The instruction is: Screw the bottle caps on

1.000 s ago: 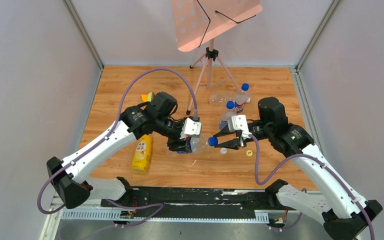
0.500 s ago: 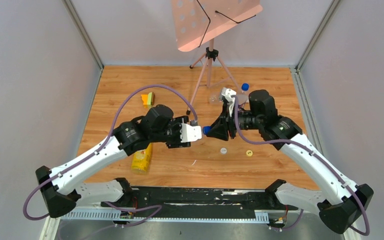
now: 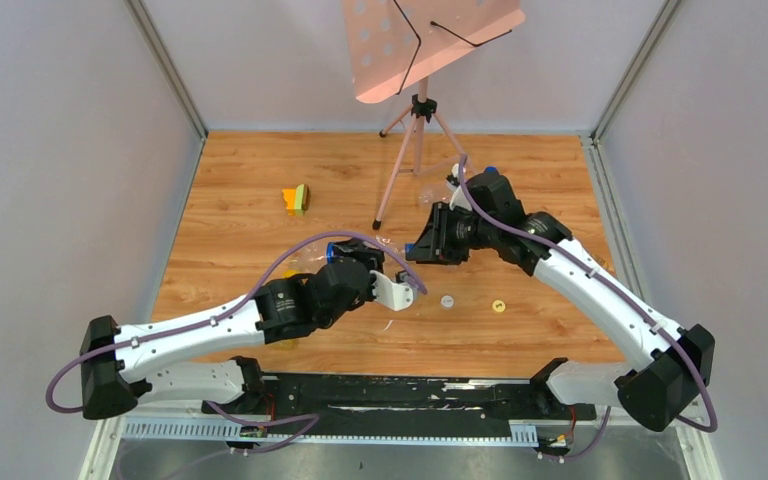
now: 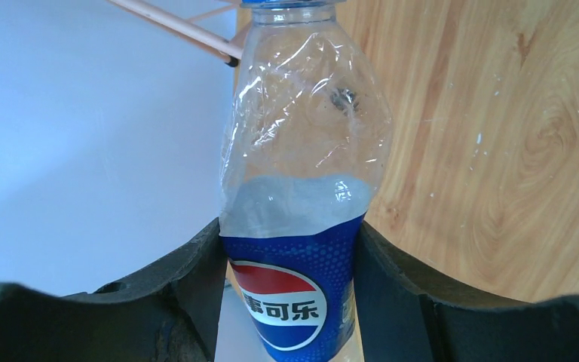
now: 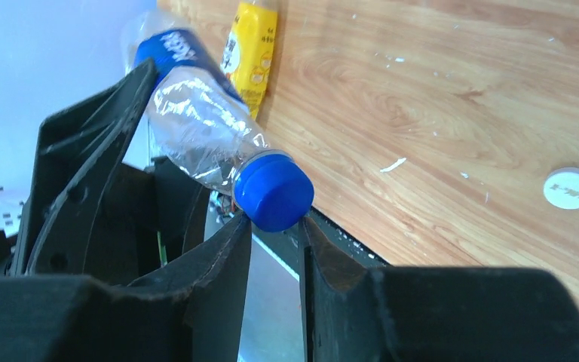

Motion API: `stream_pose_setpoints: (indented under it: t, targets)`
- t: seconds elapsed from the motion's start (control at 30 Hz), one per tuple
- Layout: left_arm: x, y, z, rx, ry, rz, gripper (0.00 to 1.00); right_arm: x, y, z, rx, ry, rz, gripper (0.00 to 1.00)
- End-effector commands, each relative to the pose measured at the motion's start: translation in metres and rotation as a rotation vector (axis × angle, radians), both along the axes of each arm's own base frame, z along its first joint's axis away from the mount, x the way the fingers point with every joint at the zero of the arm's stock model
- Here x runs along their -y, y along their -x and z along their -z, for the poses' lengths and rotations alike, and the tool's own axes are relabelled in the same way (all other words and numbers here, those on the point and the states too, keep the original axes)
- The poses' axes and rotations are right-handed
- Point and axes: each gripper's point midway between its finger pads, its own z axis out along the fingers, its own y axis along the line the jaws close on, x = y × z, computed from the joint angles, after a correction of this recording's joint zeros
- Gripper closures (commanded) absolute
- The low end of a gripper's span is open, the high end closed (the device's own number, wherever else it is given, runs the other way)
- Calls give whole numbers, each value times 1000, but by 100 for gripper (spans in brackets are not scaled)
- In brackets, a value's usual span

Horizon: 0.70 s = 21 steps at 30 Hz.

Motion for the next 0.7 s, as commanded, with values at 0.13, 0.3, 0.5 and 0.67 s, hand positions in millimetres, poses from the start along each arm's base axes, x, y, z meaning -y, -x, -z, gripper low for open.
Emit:
stream_pose_setpoints:
  t: [0.13, 0.3, 0.5, 0.67]
  targets:
    - [28, 20, -30, -121, 215, 161, 100, 15, -27, -95, 561, -86, 16, 50]
    - [19, 27, -17, -355, 236, 187, 100, 35, -6, -113, 937, -8, -175, 39]
    - [22, 46, -16, -574, 264, 283, 100, 39, 50, -94, 1328, -3, -593, 33]
    - [27, 65, -19, -704, 259, 373, 100, 41, 80, -83, 1526, -46, -786, 33]
